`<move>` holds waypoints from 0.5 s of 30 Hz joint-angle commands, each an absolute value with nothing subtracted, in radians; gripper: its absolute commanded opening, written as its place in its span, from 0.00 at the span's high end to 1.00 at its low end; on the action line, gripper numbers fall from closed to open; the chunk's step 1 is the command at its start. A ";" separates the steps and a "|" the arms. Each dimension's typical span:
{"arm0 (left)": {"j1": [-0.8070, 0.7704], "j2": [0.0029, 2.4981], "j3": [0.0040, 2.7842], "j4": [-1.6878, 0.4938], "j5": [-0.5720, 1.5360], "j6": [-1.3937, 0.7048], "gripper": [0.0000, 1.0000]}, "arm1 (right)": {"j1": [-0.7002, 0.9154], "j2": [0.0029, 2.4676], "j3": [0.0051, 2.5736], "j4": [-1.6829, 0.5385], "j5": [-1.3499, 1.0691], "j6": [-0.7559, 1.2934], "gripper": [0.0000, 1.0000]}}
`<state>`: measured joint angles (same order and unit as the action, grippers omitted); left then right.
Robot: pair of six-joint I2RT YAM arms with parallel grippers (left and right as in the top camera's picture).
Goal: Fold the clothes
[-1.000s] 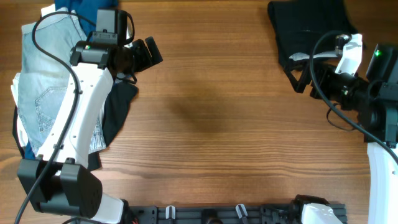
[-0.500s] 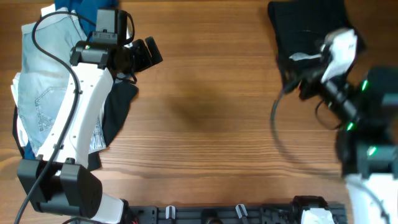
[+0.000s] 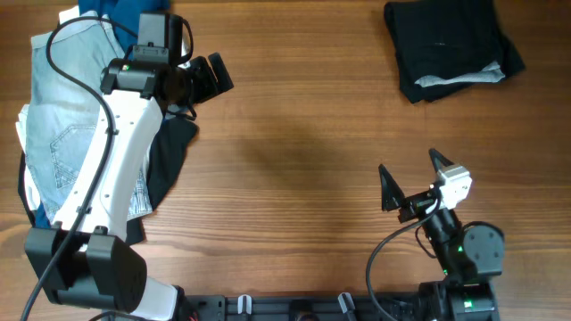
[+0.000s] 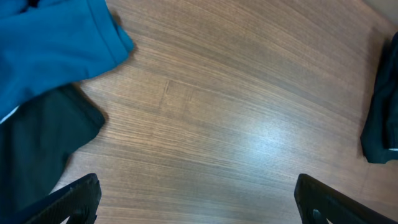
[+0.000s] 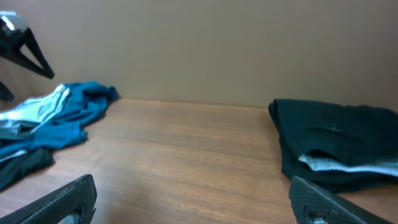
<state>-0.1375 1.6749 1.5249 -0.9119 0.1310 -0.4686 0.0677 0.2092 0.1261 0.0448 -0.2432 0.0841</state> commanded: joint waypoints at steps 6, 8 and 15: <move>-0.140 1.682 1.522 -0.910 0.129 -0.453 0.00 | 0.076 0.107 0.004 0.075 -0.083 0.189 0.00; -0.140 1.682 1.522 -0.910 0.129 -0.453 0.00 | 0.076 0.088 0.004 0.033 -0.095 0.125 0.00; -0.140 1.682 1.522 -0.910 0.129 -0.453 0.00 | 0.076 0.003 0.005 0.007 -0.104 0.055 0.00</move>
<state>-0.1375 1.6749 1.5249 -0.9115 0.1310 -0.4686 0.0696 0.0189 0.0063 0.0074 -0.1184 0.0845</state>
